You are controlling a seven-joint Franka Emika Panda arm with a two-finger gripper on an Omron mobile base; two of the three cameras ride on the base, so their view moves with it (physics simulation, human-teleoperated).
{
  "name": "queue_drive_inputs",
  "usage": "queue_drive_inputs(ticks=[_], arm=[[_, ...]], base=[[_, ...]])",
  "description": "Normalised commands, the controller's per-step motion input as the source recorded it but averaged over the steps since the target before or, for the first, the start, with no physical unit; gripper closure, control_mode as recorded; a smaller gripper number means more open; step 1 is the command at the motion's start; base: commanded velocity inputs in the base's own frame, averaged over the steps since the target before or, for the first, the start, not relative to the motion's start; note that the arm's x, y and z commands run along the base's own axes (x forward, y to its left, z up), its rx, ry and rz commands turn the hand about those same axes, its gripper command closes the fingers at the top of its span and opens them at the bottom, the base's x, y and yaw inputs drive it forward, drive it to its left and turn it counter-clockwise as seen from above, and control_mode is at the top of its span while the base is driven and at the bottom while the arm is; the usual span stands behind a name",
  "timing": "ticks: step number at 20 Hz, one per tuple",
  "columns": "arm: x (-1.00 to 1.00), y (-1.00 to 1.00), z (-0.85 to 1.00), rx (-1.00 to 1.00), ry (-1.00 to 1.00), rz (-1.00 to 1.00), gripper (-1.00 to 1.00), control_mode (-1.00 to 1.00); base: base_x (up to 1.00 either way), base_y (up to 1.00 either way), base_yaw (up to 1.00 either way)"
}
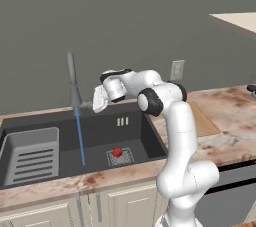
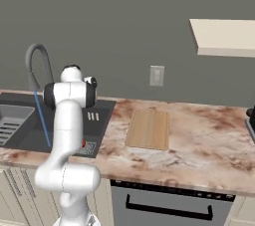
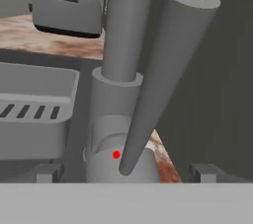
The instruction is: Turn on the sink faucet. Then move the bell pepper from the counter to the sink. Turn off the sink. Move the vegetable from the sink to the pot next to the stove. Finally move the pot to the front left burner.
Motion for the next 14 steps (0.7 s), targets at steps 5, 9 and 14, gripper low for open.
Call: queue_drive_inputs(ticks=[5,9,14], arm=[[0.0,0.36,0.14,0.0,0.0,0.11,-1.0,-1.0],[-0.06,0.37,0.21,0.0,0.0,0.03,-1.0,-1.0],[-0.05,0.38,0.18,0.0,0.0,0.0,-1.0,-1.0]], base=[[0.0,0.0,0.0],[0.0,0.0,0.0],[0.0,0.0,0.0]])
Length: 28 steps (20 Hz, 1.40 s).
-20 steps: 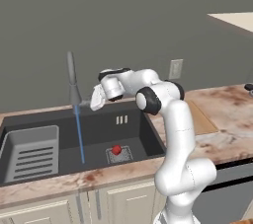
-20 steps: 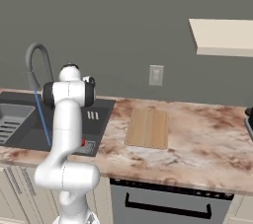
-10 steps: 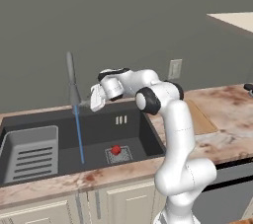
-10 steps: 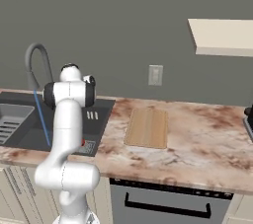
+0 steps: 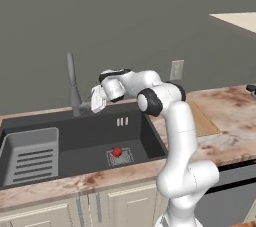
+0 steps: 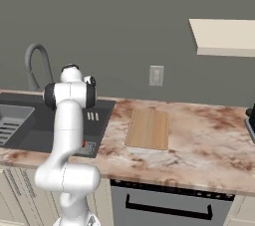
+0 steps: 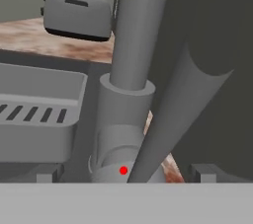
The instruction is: Turn on the sink faucet. Then move the bell pepper from the counter to the sink. Turn off the sink. Move the vegetable from the sink to the pot next to the stove. Finally move the pot to the front left burner.
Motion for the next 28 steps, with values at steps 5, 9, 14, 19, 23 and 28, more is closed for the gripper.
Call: queue_drive_inputs(ticks=[5,9,14,19,23,28], arm=[[-0.04,0.37,0.2,0.0,0.0,0.0,-1.0,-1.0],[-0.01,0.27,0.09,0.0,0.0,0.0,-1.0,-1.0],[0.0,-0.15,0.0,0.03,0.0,0.0,-1.0,-1.0],[0.0,-0.63,0.0,0.07,-0.01,0.0,-1.0,-1.0],[-0.07,-0.66,0.0,0.09,-0.03,0.0,-1.0,-1.0],[-0.3,-0.37,0.26,0.08,-0.02,-0.02,-1.0,-1.0]], base=[[0.0,0.0,0.0],[0.0,0.0,0.0],[0.0,0.0,0.0],[0.0,0.0,0.0],[0.0,0.0,0.0],[0.0,0.0,0.0]])
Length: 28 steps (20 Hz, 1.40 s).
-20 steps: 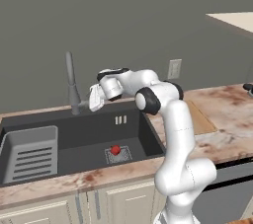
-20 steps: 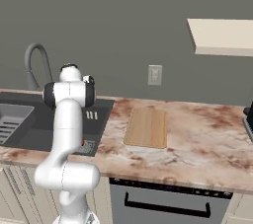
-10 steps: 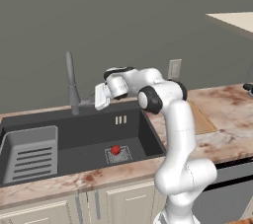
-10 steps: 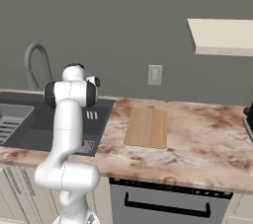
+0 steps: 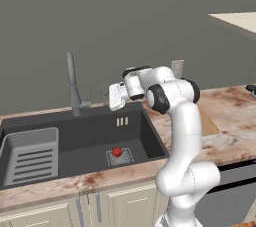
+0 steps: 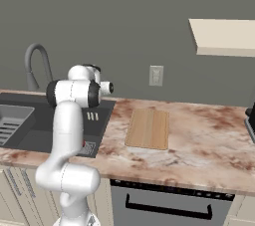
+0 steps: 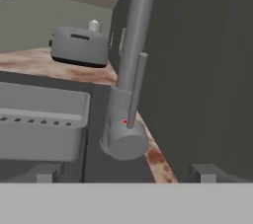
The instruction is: Turn on the sink faucet. Then move the bell pepper from the counter to the sink. Turn off the sink. Move the vegetable from the sink to the pot next to the stove. Finally move the pot to the front left burner.
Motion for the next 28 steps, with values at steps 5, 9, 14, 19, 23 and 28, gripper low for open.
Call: queue_drive_inputs(ticks=[5,9,14,19,23,28], arm=[[-0.23,-0.19,0.6,0.02,0.0,-0.06,-1.0,-1.0],[-0.08,-0.11,0.83,0.0,0.0,-0.06,-1.0,-1.0],[-0.06,-0.11,0.77,0.0,0.0,-0.07,-1.0,-1.0],[-0.15,-0.14,0.56,0.0,0.03,-0.08,-1.0,-1.0],[-0.32,-0.13,0.35,0.0,0.09,-0.07,-1.0,-1.0],[-0.33,-0.09,0.4,0.0,0.08,-0.05,-1.0,-1.0]], base=[[0.0,0.0,0.0],[0.0,0.0,0.0],[0.0,0.0,0.0],[0.0,0.0,0.0],[0.0,0.0,0.0],[0.0,0.0,0.0]])
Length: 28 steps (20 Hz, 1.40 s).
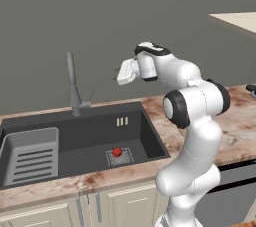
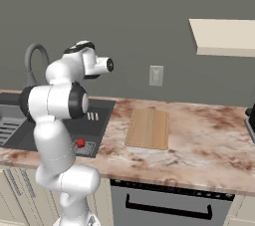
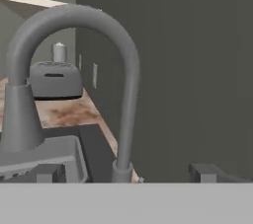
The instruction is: Turn on the sink faucet. Then move the bell pepper from the counter to the sink. Turn off the sink. Move the vegetable from the sink to the pot next to the stove. Finally move the pot to the front left burner.
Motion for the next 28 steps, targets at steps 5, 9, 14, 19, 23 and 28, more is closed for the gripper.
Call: queue_drive_inputs(ticks=[5,9,14,19,23,28], arm=[[-0.19,-0.1,0.5,0.0,0.1,-0.09,-1.0,-1.0],[-0.16,-0.04,0.5,0.0,0.14,-0.11,-1.0,-1.0],[-0.26,0.0,0.19,-0.04,0.2,-0.09,-1.0,-1.0],[-0.49,0.01,-0.03,-0.07,0.24,-0.1,-1.0,-1.0],[-0.59,0.0,-0.09,-0.03,0.27,-0.14,-1.0,-1.0],[-0.69,-0.01,-0.15,0.0,0.22,-0.2,-1.0,-1.0]], base=[[0.0,0.0,0.0],[0.0,0.0,0.0],[0.0,0.0,0.0],[0.0,0.0,0.0],[0.0,0.0,0.0],[0.0,0.0,0.0]])
